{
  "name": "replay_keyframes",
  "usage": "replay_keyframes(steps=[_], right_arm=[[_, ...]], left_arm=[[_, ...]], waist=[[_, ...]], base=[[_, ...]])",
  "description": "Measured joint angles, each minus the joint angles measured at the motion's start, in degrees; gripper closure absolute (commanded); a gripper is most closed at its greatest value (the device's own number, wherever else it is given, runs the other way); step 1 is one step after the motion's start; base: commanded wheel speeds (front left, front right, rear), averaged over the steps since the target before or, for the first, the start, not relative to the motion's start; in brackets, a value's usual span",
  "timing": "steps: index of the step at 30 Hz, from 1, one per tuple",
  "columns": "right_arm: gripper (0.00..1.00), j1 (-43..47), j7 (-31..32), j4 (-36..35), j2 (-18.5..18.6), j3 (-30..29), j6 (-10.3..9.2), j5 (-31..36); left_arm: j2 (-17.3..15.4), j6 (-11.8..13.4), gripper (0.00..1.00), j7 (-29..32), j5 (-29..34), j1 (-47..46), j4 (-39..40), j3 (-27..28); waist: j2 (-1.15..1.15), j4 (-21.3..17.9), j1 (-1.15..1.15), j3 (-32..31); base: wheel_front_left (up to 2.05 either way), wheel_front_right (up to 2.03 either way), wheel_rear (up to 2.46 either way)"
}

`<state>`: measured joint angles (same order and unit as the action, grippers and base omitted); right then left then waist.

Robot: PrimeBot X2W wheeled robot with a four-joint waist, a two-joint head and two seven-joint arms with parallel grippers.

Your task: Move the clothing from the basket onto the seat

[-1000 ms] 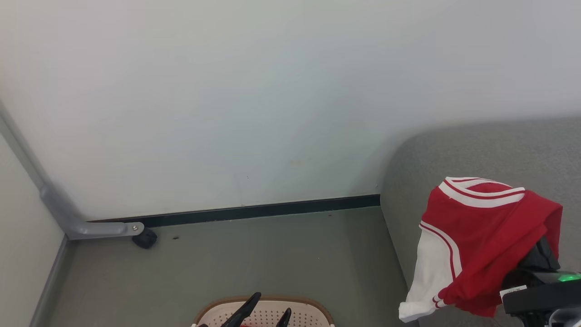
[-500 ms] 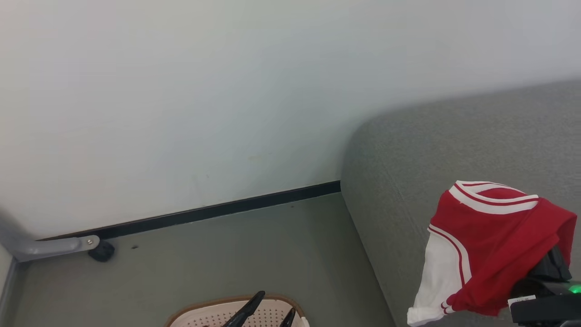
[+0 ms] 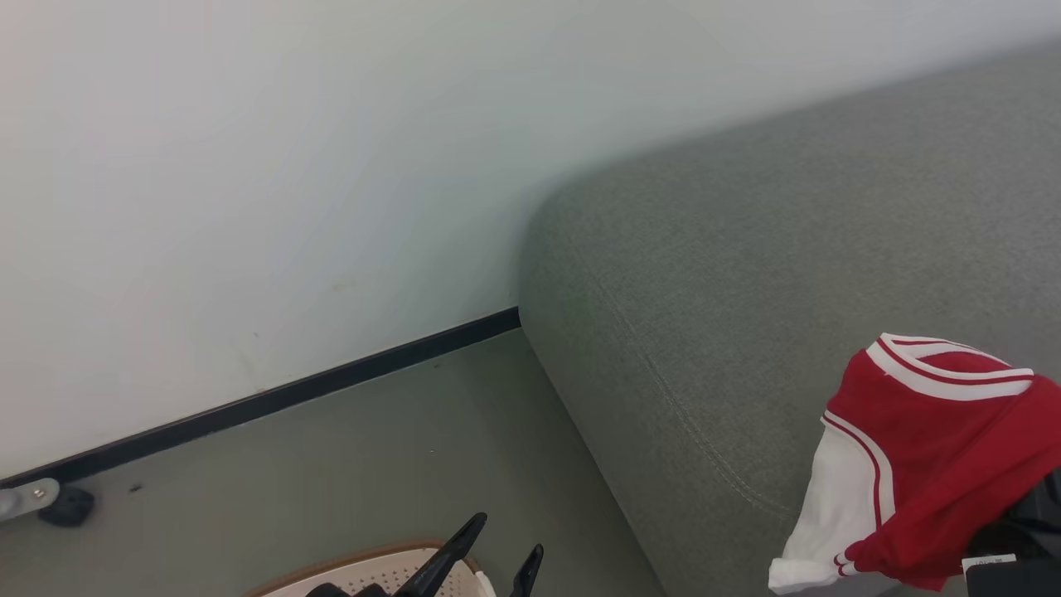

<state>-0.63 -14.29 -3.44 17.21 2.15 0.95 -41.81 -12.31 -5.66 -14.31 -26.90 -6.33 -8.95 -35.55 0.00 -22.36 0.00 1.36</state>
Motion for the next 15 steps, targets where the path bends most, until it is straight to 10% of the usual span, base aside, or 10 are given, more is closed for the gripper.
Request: replay_keyframes(steps=[15], right_arm=[[1.00, 2.5, 0.0, -1.9, -5.3, -4.9, 0.07, 1.6]], left_arm=[[-1.3, -1.0, 0.00, 0.0, 3.0, 0.0, 1.3, 1.1]], waist=[[0.01, -6.4, 0.00, 5.2]], base=[[0.00, 0.00, 0.00]])
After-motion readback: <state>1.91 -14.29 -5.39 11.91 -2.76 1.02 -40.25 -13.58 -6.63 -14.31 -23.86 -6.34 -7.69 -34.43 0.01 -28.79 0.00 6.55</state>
